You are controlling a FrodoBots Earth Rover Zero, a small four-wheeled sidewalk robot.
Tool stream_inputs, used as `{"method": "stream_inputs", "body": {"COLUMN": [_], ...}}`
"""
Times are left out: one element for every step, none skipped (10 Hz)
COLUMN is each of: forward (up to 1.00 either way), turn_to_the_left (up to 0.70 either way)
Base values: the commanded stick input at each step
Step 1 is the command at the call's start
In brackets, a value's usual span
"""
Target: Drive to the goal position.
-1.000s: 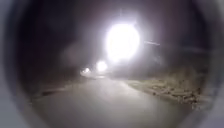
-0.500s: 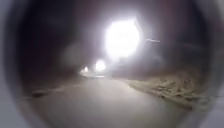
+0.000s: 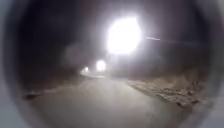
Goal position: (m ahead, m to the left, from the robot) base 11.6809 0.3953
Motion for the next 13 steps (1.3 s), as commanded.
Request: {"method": "stream_inputs", "body": {"forward": [1.0,1.0,1.0,1.0,1.0,1.0,1.0,1.0,1.0,1.0,1.0,1.0,1.0], "turn_to_the_left": [0.08,0.09,0.09,0.09,0.09,0.09,0.09,0.09,0.09,0.09,0.09,0.09,0.09]}}
